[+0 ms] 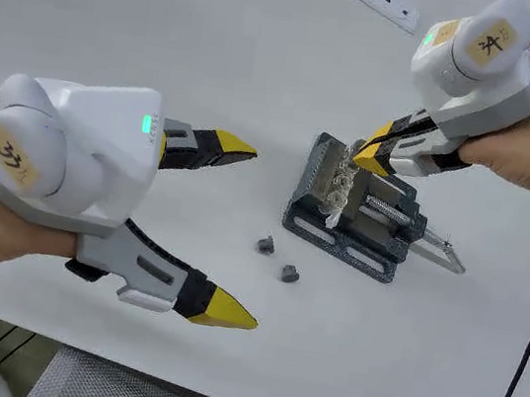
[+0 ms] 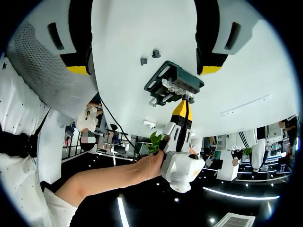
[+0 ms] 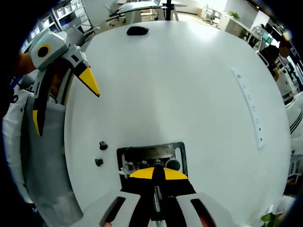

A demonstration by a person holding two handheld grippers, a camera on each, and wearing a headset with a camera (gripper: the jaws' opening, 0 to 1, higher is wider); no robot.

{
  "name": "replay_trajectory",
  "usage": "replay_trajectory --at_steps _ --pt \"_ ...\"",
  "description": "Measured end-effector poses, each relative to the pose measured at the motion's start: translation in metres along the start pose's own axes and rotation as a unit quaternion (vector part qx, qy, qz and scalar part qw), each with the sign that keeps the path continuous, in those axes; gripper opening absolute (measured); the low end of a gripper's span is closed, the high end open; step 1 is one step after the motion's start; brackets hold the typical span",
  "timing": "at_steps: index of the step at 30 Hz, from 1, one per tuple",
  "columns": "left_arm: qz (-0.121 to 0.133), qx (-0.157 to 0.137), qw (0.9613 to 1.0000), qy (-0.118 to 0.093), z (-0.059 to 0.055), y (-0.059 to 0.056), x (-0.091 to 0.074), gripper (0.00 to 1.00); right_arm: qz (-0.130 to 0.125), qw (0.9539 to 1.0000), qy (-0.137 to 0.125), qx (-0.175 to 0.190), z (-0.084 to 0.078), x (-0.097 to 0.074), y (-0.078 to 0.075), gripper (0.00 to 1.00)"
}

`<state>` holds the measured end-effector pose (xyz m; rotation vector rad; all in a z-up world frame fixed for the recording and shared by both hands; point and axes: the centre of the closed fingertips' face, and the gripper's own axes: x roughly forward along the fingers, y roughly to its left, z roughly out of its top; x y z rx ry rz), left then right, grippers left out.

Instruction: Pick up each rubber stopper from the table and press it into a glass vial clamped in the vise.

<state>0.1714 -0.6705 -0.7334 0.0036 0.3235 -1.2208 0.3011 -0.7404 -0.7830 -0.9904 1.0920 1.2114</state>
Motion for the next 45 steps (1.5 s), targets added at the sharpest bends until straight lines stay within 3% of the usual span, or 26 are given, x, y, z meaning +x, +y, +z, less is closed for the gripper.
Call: replay_trajectory --at_steps 1,2,4,45 --pt "0.001 0.000 1.0000 0.000 -0.0001 0.0004 -0.0001 0.90 -0.002 0.9997 -0.020 0.012 0.0047 -0.0005 -0.0002 0.00" --pt "0.001 -0.001 1.0000 -0.001 -0.0002 0.0008 -0.0001 0.90 0.001 0.9990 -0.024 0.037 0.0035 -0.0018 0.0000 0.00" --pt "0.001 -0.002 1.0000 -0.001 -0.0005 0.0007 0.0001 0.90 0.001 0.9990 -0.025 0.038 0.0032 -0.0017 -0.0008 0.00" --pt "-0.006 -0.007 0.9999 -0.006 0.0002 -0.0025 0.0074 0.89 0.013 0.9999 0.008 0.000 0.0039 0.0001 -0.0007 0.00"
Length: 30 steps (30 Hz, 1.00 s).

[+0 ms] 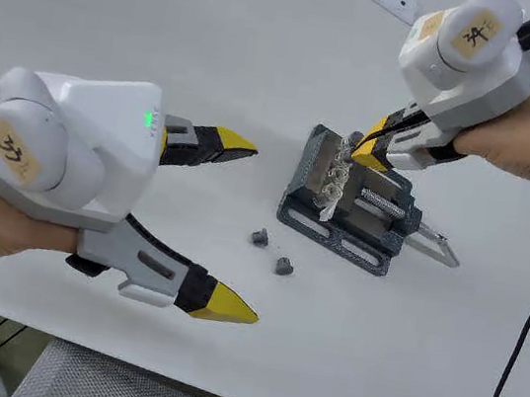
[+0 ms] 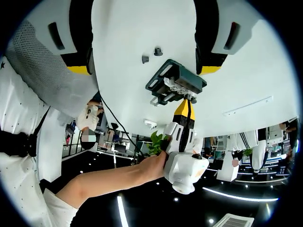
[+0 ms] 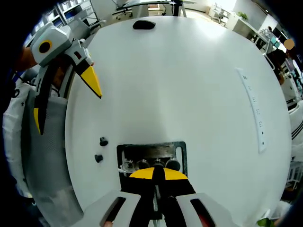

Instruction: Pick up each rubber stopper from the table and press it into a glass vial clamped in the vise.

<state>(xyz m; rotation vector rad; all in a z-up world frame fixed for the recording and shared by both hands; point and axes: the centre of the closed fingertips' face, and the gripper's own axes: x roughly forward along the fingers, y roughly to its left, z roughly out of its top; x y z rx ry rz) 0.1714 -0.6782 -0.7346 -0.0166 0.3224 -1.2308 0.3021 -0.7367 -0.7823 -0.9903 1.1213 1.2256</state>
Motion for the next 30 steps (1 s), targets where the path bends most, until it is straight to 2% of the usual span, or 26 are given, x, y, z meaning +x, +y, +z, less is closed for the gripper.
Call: replay_trajectory --at_steps 25,28,30 --pt "-0.003 -0.002 1.0000 -0.003 0.0006 -0.0008 0.0044 0.88 0.005 0.9999 0.016 0.001 0.0010 -0.0004 0.0021 0.00" --pt "-0.002 -0.004 1.0000 -0.005 0.0016 -0.0009 0.0052 0.88 0.005 0.9999 0.008 0.010 0.0026 0.0000 0.0018 0.00" --pt "-0.003 -0.004 1.0000 -0.005 0.0019 -0.0010 0.0056 0.88 0.005 0.9999 0.015 0.005 0.0022 0.0003 0.0026 0.00"
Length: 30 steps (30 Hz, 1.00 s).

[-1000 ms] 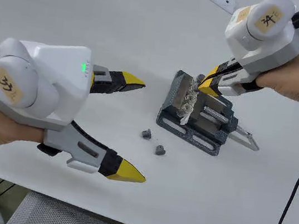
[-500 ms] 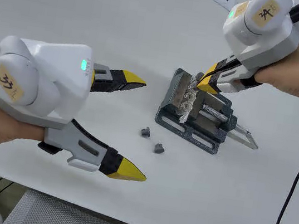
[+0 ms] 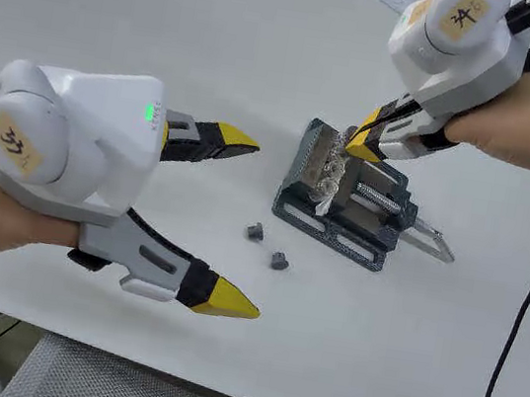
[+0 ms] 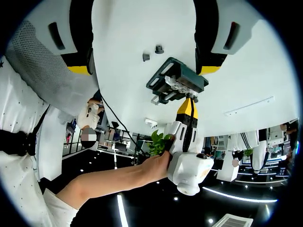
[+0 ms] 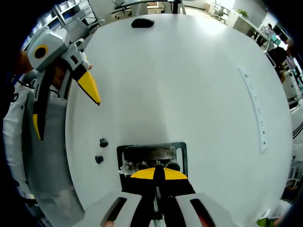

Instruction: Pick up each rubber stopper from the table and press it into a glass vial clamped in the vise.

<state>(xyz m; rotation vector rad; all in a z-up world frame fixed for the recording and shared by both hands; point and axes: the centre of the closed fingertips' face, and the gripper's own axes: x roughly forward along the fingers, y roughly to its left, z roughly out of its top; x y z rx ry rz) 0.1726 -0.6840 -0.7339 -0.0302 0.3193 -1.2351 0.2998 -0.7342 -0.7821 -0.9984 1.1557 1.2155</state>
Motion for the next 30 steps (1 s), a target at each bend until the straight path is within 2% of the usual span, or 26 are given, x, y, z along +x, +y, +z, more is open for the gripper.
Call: replay_trajectory --at_steps 16,25,30 --pt "0.007 0.000 1.0000 -0.002 0.0023 0.0050 -0.0028 0.88 -0.005 0.9997 0.014 -0.018 0.0006 0.0012 0.0009 0.00" --pt "0.011 0.000 0.9999 0.000 0.0023 0.0053 -0.0063 0.87 0.000 0.9999 0.013 0.004 -0.0009 0.0020 -0.0008 0.00" --pt "0.012 0.000 0.9999 0.001 0.0019 0.0053 -0.0077 0.87 0.005 0.9999 0.001 0.016 -0.0012 0.0021 -0.0002 0.00"
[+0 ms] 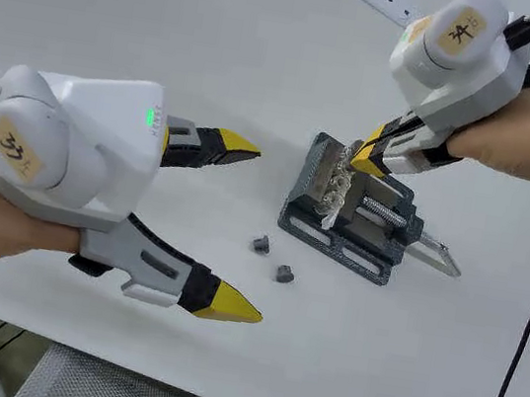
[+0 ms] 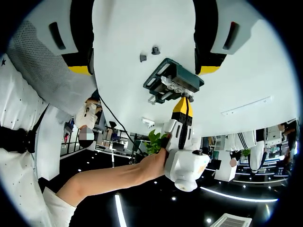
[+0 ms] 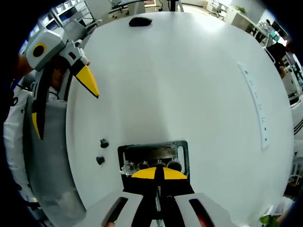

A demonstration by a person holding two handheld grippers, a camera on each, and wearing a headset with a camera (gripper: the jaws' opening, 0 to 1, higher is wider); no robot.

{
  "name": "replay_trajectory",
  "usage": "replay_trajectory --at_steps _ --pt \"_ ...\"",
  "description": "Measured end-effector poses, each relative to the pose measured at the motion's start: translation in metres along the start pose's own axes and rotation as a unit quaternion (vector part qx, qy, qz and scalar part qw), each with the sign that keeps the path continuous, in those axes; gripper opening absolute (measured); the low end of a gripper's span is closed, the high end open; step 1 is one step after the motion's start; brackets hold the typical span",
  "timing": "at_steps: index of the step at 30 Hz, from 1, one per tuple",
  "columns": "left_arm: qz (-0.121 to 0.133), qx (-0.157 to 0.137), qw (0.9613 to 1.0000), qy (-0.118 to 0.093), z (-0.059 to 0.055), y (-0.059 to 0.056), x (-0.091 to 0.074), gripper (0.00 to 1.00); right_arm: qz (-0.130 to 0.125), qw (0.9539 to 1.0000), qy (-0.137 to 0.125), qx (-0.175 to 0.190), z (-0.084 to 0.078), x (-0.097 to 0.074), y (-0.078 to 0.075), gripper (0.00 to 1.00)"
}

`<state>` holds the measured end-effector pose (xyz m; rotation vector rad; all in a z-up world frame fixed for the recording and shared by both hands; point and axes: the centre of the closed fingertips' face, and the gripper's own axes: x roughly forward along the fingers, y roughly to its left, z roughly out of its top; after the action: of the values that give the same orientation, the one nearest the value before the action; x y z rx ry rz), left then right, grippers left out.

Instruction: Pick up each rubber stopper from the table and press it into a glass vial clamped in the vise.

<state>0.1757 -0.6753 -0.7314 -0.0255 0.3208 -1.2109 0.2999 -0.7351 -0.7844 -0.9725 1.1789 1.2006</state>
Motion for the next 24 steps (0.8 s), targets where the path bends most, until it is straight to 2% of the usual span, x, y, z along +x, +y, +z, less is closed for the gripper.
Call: replay_trajectory --at_steps 5,12,14,24 --pt "-0.001 0.003 1.0000 0.001 0.0016 -0.0001 0.0014 0.87 -0.009 0.9997 -0.021 0.007 -0.0010 -0.0009 -0.0004 0.00" --pt "0.000 0.005 1.0000 0.007 0.0026 -0.0001 -0.0004 0.87 -0.009 0.9982 -0.051 0.032 -0.0013 -0.0010 -0.0054 0.00" --pt "0.002 0.006 0.9999 0.008 0.0027 0.0006 -0.0014 0.87 -0.008 0.9975 -0.058 0.038 -0.0017 -0.0017 -0.0019 0.00" --pt "0.003 0.006 0.9999 0.014 0.0034 -0.0003 -0.0016 0.87 -0.013 0.9958 -0.077 0.048 -0.0002 -0.0022 -0.0023 0.00"
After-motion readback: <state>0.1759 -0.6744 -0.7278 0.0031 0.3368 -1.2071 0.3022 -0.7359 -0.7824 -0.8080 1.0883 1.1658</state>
